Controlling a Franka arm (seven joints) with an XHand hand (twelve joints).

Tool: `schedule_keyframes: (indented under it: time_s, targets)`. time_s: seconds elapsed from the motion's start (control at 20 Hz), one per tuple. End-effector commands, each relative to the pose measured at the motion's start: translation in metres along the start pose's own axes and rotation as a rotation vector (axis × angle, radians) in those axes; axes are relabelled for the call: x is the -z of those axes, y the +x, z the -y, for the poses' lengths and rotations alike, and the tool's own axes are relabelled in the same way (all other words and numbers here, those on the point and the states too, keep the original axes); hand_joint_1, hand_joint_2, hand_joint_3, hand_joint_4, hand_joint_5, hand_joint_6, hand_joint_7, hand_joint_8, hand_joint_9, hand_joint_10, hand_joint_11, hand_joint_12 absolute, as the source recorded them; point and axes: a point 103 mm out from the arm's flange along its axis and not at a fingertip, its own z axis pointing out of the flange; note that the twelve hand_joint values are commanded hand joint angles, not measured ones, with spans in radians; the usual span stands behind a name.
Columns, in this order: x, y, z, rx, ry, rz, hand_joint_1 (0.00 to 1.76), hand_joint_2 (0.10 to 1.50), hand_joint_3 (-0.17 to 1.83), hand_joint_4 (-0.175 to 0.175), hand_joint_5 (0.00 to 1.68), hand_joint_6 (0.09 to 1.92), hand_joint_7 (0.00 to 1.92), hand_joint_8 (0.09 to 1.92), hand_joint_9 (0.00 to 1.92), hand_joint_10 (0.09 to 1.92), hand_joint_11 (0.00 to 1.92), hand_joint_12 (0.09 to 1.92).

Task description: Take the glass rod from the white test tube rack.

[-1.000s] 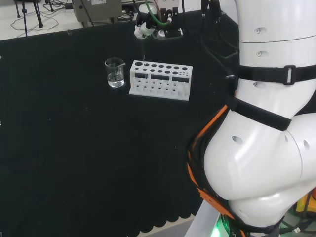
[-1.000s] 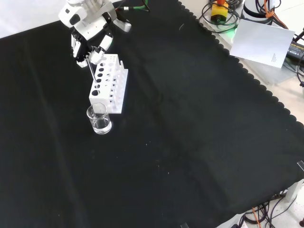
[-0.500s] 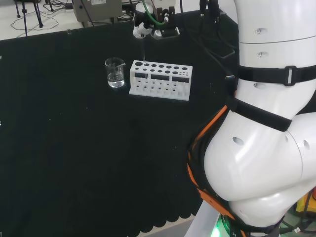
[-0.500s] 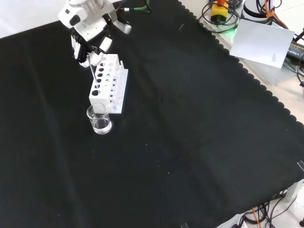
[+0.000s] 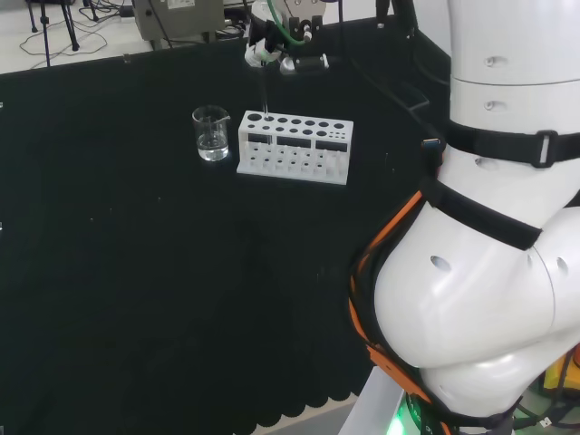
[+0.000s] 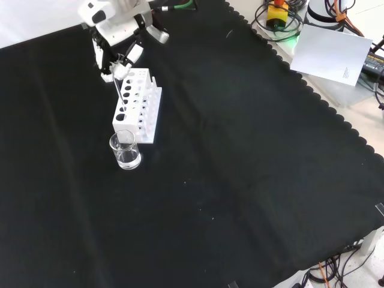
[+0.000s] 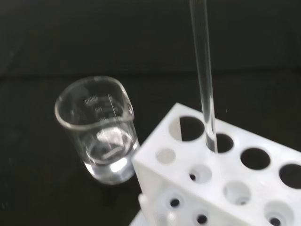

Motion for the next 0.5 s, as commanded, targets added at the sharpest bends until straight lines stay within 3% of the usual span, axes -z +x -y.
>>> schedule_keyframes:
  time_s: [0.05, 0.3, 0.5]
  targets:
    - [0.04, 0.007, 0.01, -0.054, -0.168, -0.086, 1.31, 1.09, -0.17, -0.175, 1.31, 0.18, 1.23, 0.92, 1.64, 0.73, 1.29, 0.78]
    - [0.066, 0.019, 0.031, -0.063, -0.247, -0.13, 1.31, 1.09, -0.17, -0.175, 1.35, 0.09, 1.24, 0.91, 1.67, 0.67, 1.29, 0.75]
    - [0.08, 0.023, 0.045, -0.08, -0.244, -0.128, 1.31, 1.09, -0.17, -0.175, 1.36, 0.09, 1.23, 0.91, 1.68, 0.65, 1.29, 0.74]
